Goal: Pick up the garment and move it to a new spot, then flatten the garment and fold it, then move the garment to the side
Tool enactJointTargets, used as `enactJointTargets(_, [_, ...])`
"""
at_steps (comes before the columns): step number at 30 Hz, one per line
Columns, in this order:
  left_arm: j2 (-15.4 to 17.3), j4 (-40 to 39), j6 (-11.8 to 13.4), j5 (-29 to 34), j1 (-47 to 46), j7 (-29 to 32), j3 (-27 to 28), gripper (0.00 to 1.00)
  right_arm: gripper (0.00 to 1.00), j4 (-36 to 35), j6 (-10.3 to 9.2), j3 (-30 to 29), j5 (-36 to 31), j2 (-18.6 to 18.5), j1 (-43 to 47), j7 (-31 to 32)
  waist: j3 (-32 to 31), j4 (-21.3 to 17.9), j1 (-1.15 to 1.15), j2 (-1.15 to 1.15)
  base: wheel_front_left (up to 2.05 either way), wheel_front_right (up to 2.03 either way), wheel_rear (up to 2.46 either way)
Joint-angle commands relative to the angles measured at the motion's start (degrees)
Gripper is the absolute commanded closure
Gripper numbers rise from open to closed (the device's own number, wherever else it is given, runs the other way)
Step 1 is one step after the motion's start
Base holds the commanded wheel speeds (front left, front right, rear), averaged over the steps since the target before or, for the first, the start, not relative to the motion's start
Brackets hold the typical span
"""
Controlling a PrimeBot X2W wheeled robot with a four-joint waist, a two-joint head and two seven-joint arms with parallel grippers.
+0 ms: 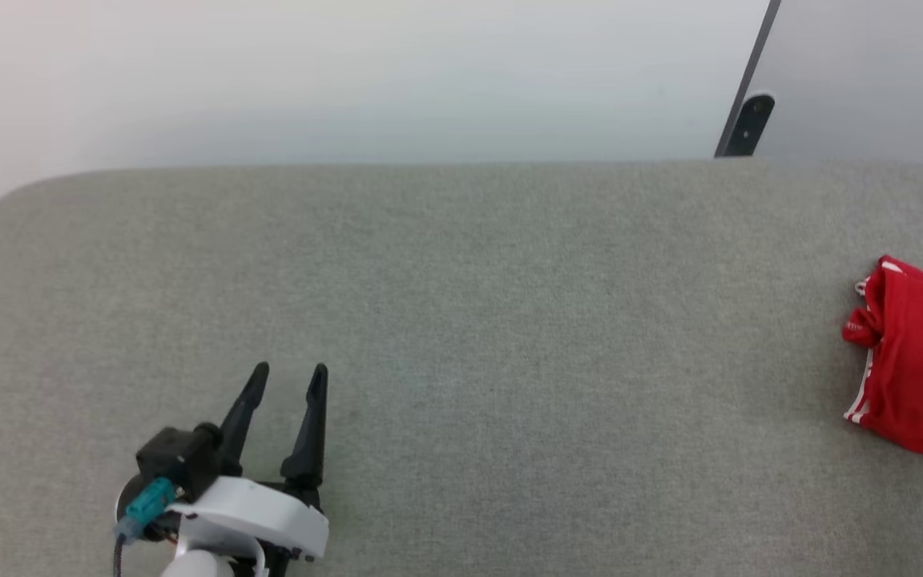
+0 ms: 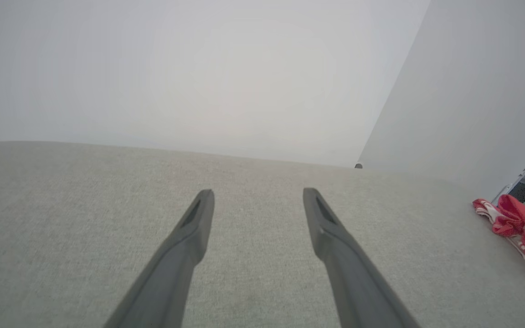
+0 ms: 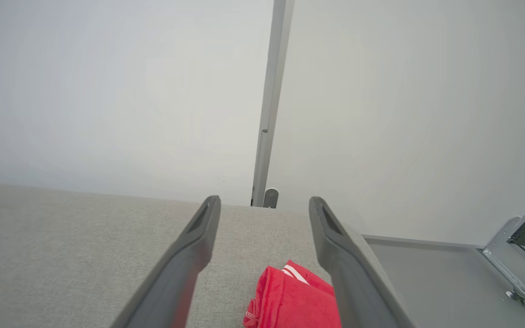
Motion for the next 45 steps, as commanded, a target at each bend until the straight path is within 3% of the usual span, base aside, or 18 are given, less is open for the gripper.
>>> enactJointTargets(1, [-0.5, -0.46, -0.13, 0.56, 1.41, -0.05, 0.57, 0.0, 0.0, -0.47, -0.07, 1.94, -0.7, 0.82, 2.87, -3.8, -2.44, 1.36, 0.0, 0.0, 0.0, 0.0, 0.0])
enactJointTargets(7, [-1.21, -1.84, -0.13, 1.73, 3.69, -0.04, 1.47, 0.0, 0.0, -0.31, -0.07, 4.35, -2.8, 4.56, 8.85, -13.8, -4.16, 2.76, 0.0, 0.0, 0.0, 0.0, 0.0])
enactJointTargets(12, [-1.15, -3.26, -0.13, 3.57, 4.83, -0.04, 2.01, 0.0, 0.0, 0.86, -0.07, 3.03, -3.7, 7.33, 12.65, -16.86, -4.77, 3.79, 0.0, 0.0, 0.0, 0.0, 0.0])
enactJointTargets(18, [-1.4, -4.28, -0.13, 4.45, 6.07, -0.04, 2.87, 0.0, 0.0, 1.28, -0.07, 1.59, -4.88, 10.26, 16.52, -17.47, -5.24, 4.02, 0.0, 0.0, 0.0, 0.0, 0.0])
enactJointTargets(30, [-1.98, -5.02, -0.13, 6.46, 8.09, -0.04, 3.23, 0.0, 0.0, -4.94, -0.07, 0.61, -6.86, 15.37, 23.66, -17.53, -5.73, 2.66, 0.0, 0.0, 0.0, 0.0, 0.0])
enactJointTargets(45, [-2.34, -3.9, -0.13, 6.92, 8.26, -0.05, 3.88, 0.0, 0.0, -6.67, -0.07, 0.29, -7.61, 15.1, 24.19, -17.54, -6.47, 3.53, 0.0, 0.0, 0.0, 0.0, 0.0])
